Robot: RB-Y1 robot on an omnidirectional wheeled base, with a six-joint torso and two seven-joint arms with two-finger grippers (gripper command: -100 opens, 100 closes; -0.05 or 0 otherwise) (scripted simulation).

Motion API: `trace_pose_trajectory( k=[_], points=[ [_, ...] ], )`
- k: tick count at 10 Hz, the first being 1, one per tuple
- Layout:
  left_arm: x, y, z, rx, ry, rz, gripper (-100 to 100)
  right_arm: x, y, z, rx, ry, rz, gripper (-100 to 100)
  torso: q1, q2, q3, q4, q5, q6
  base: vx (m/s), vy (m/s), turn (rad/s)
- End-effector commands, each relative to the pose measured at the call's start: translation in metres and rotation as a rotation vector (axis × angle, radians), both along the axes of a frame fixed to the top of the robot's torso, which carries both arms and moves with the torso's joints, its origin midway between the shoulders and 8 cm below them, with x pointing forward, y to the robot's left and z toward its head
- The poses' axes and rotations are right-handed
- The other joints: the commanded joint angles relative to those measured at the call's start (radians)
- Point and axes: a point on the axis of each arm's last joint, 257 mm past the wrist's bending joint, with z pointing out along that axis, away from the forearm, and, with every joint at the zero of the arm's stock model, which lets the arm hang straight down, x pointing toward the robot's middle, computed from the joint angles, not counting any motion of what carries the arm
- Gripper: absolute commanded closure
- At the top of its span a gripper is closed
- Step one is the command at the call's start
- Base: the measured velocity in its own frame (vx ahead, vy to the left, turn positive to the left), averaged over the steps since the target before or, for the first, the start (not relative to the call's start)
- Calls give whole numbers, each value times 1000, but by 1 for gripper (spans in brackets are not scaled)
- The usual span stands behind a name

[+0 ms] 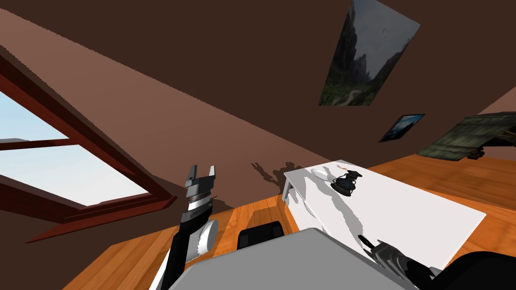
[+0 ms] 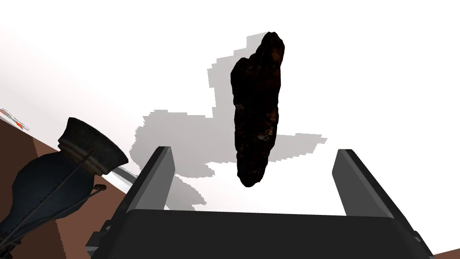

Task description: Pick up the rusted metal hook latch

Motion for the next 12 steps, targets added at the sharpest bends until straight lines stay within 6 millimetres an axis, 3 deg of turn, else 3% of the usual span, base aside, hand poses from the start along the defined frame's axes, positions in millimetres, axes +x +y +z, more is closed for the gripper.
trace_pose_trajectory(
  k=[1,2,7,8,12],
  points=[
    [0,0,0,0,0,0,0,0,0,0,0,0,0,0,0,0,0,0,0,0,0,0,0],
    [0,0,0,0,0,0,0,4,9,-11,1,-1,-10,-100,-1,1,0,0,0,0,-15,-54,64],
    [0,0,0,0,0,0,0,6,17,-19,2,-2,-20,-100,-5,2,1,1,-2,0,-16,-53,30],
    [0,0,0,0,0,0,0,7,18,-20,3,-2,-18,100,-6,2,1,0,-2,0,0,0,0],
    [0,0,0,0,0,0,0,7,19,-20,4,-2,-17,100,-6,1,1,0,-2,0,0,0,0]
  ],
)
